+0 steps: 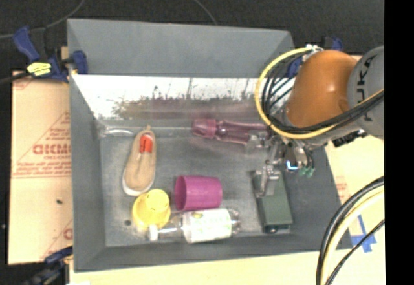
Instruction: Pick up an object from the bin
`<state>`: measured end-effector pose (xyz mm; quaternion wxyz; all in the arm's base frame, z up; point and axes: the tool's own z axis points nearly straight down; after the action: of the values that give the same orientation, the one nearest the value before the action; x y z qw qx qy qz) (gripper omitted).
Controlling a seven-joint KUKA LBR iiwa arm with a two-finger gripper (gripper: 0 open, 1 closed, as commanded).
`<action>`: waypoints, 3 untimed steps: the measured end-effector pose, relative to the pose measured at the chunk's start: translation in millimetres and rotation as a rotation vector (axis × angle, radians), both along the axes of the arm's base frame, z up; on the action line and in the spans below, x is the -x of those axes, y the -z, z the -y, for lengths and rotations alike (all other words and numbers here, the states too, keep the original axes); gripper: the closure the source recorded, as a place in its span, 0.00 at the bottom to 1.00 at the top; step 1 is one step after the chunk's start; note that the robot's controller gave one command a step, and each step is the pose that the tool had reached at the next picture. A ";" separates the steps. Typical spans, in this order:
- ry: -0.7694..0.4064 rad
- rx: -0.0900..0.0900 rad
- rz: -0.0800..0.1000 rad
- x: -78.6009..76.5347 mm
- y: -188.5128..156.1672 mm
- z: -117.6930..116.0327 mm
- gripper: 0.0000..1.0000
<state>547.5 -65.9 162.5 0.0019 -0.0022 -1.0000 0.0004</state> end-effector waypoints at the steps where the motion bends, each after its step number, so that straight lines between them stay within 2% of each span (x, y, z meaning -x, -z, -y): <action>1: -0.002 0.001 0.007 -1.3 -4.7 -0.2 0.00; 2: -0.077 0.001 0.007 40.1 67.3 -36.1 0.00; 3: -0.091 0.000 0.008 27.9 92.8 -63.3 0.00</action>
Offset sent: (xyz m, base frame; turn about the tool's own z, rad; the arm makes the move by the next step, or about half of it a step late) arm -0.0551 0.0501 -0.0925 -0.1010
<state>519.6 -2.6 69.8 -0.0020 0.0433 -0.9991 0.0006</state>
